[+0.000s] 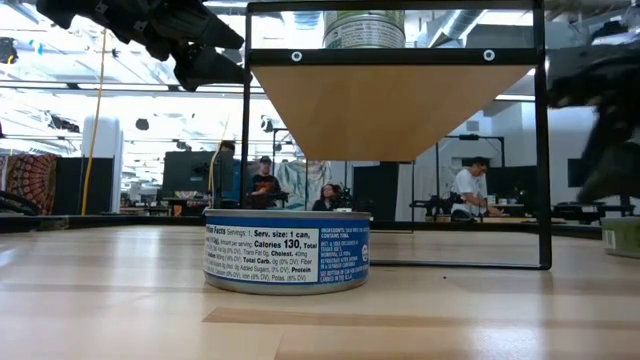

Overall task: Stack canned seafood by type on shelf
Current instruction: Stack the green tuna can on the shelf on top of the yellow and blue tuna can

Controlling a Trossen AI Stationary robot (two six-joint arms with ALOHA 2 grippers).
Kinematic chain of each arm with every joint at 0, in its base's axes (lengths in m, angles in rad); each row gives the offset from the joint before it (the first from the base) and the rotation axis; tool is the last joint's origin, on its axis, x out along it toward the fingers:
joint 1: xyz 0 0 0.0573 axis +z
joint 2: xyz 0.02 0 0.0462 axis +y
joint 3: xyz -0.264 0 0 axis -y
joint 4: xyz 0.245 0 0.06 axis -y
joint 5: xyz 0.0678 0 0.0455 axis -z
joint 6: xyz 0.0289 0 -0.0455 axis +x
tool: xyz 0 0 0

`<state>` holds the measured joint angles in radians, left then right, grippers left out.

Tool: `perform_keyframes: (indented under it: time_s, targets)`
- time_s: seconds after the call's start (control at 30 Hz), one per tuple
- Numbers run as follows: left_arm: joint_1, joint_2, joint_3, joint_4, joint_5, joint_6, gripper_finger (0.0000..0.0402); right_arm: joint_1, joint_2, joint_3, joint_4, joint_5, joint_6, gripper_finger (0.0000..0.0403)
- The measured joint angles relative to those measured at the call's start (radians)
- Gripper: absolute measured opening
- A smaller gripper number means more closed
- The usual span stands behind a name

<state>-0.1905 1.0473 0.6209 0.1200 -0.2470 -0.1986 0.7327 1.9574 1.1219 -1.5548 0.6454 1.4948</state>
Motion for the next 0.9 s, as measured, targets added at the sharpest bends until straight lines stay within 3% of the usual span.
perform_keyframes:
  time_s: [0.23,0.4,0.53,0.7,0.9]
  targets:
    - [0.0,0.0,0.0,-0.002,0.003,-0.004,0.0302,-0.055,-0.117,0.004,-0.005,0.008,-0.004,0.0302]
    - [0.0,0.0,0.0,-0.002,0.003,-0.001,0.0302,-0.044,-0.282,-0.003,0.104,-0.215,0.053,0.0301]
    - [0.0,0.0,0.0,-0.003,0.004,-0.001,0.0302,0.006,-0.351,-0.057,0.219,-0.273,0.193,0.0301]
    - [-0.012,0.0,0.0,-0.016,0.004,-0.001,0.0302,0.083,-0.367,-0.107,0.201,-0.328,0.415,0.0301]
    - [-0.014,0.0,0.0,-0.011,-0.007,0.0,0.0302,0.125,-0.366,-0.15,0.225,-0.448,0.473,0.0301]
